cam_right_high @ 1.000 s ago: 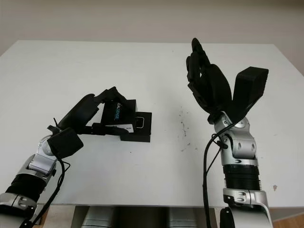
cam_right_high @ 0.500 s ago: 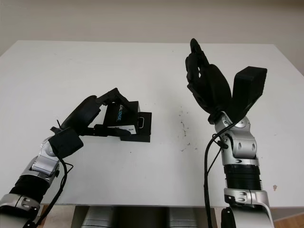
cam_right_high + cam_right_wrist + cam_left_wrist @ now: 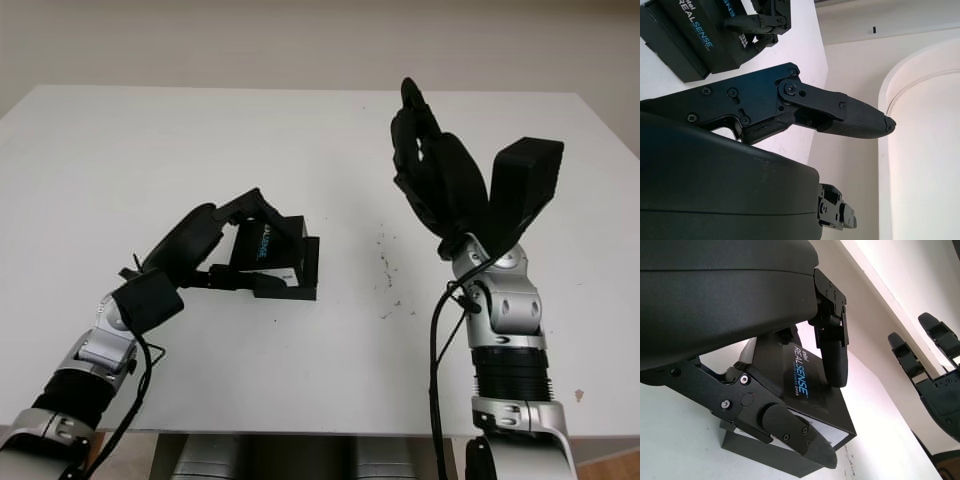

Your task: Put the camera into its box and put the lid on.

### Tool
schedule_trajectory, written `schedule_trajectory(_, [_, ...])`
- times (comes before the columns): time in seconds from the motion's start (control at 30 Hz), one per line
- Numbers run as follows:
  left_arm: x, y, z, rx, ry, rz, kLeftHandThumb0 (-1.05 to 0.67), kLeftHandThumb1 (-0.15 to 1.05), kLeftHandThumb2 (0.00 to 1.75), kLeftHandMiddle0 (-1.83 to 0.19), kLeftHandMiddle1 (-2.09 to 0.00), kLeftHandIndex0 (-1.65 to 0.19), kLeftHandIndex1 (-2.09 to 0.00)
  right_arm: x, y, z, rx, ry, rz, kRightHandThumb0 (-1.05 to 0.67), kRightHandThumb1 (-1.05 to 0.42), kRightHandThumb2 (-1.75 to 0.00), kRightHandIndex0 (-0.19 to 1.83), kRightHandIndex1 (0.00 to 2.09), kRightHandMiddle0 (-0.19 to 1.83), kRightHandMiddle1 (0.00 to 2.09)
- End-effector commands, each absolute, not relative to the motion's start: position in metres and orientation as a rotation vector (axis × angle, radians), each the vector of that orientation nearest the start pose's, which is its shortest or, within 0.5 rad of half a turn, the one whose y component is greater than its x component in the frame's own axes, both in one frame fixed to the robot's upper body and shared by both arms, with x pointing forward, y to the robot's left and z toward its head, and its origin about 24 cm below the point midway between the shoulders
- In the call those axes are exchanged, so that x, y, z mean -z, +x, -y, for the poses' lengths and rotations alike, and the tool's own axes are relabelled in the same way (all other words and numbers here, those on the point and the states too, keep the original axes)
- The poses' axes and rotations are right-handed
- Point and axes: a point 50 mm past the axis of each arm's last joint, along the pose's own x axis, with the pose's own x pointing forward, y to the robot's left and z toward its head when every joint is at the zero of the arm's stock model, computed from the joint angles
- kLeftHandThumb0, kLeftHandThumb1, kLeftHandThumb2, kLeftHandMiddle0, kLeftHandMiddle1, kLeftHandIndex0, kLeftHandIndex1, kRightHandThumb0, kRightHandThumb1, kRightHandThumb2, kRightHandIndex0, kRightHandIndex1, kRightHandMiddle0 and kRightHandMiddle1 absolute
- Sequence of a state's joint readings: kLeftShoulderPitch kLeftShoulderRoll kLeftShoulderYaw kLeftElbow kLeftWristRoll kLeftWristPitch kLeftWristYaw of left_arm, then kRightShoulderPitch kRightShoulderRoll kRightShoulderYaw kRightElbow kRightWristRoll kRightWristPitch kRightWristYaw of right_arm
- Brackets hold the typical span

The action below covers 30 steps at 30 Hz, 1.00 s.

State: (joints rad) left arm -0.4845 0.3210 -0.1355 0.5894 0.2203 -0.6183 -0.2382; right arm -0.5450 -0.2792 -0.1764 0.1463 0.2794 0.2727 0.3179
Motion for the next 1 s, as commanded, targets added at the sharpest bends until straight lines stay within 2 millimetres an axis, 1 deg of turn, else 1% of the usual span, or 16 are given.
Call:
schedule_trajectory(0.0, [-0.098,0.325,-0.139,0.518,0.606,0.458,-0.15,0.97,0.05,-0.29,-1.54,-0.29,-1.47,-0.164,0.34,0.192,-0.274,0.033,0.176,-0.78,-1.05,-0.7,-0.19,0.0,-0.19,0.0])
schedule_trajectory(0.67, [-0.097,0.326,-0.12,0.544,0.599,0.475,-0.12,0.96,0.05,-0.27,-1.6,-0.26,-1.5,-0.164,0.338,0.194,-0.262,0.036,0.171,-0.78,-1.05,-0.69,-0.19,0.0,-0.19,0.0])
schedule_trajectory(0.87, [-0.098,0.325,-0.119,0.536,0.608,0.477,-0.11,0.97,0.05,-0.26,-1.53,-0.24,-1.48,-0.164,0.338,0.194,-0.263,0.04,0.17,-0.78,-1.05,-0.69,-0.19,0.0,-0.19,0.0])
schedule_trajectory(0.97, [-0.098,0.325,-0.118,0.521,0.618,0.48,-0.1,0.96,0.05,-0.27,-1.55,-0.25,-1.47,-0.164,0.338,0.193,-0.265,0.042,0.169,-0.77,-1.05,-0.7,-0.19,0.0,-0.19,0.0])
